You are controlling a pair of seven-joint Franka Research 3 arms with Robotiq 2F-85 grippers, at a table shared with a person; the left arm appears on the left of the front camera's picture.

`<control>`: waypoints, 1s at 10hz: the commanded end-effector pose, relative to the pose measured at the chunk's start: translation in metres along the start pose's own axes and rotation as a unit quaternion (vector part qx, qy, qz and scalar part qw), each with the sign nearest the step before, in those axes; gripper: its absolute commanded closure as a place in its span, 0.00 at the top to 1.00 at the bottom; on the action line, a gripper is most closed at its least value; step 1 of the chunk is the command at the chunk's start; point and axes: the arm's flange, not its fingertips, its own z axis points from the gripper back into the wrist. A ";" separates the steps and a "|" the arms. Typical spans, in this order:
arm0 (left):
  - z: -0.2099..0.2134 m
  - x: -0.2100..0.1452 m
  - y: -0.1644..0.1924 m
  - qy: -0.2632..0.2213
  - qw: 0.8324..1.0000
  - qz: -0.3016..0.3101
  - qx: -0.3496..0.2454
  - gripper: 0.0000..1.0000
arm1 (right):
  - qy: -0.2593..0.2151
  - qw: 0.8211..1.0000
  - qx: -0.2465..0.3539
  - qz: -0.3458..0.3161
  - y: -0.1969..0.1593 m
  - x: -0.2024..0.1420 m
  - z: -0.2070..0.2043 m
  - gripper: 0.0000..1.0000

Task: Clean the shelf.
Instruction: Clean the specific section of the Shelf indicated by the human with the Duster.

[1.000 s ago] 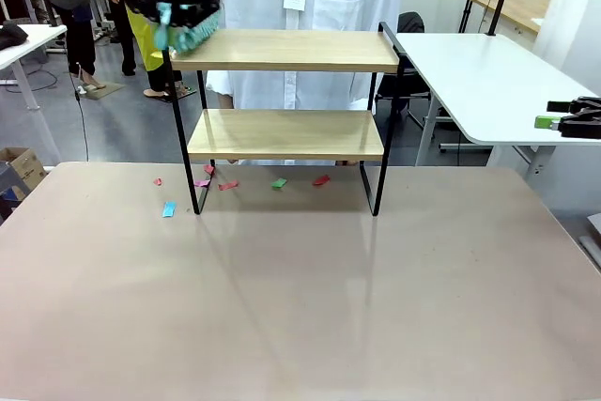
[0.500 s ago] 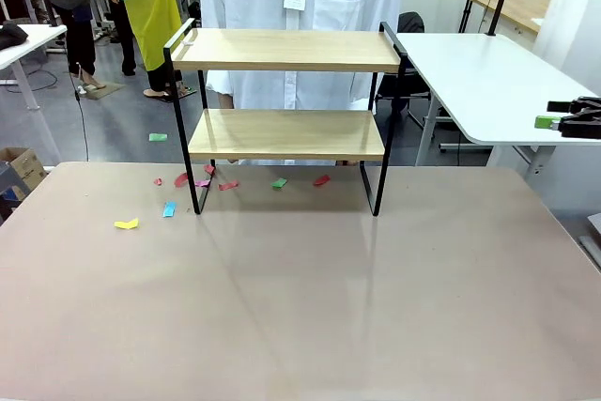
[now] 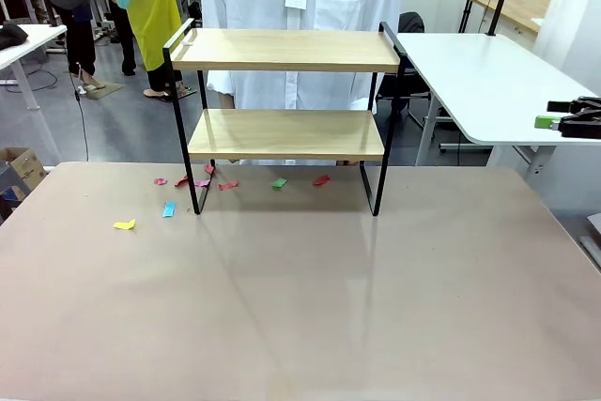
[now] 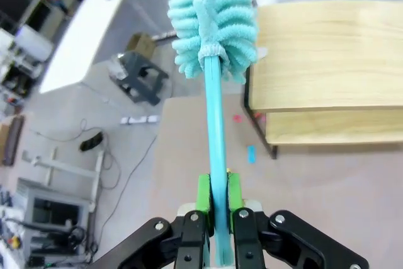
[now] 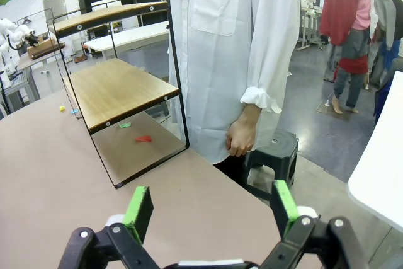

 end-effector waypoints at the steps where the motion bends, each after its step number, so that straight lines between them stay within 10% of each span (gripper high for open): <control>1: 0.023 -0.015 0.027 -0.021 0.993 -0.027 -0.110 0.13 | 0.002 1.000 -0.001 0.003 0.000 0.003 0.001 1.00; 7: 0.022 -0.046 0.127 0.004 0.888 -0.196 -0.416 0.13 | 0.002 1.000 -0.001 0.003 0.000 0.003 0.001 1.00; 10: 0.012 -0.055 0.142 0.068 0.850 -0.350 -0.388 0.13 | 0.002 1.000 -0.001 0.003 0.000 0.003 0.001 1.00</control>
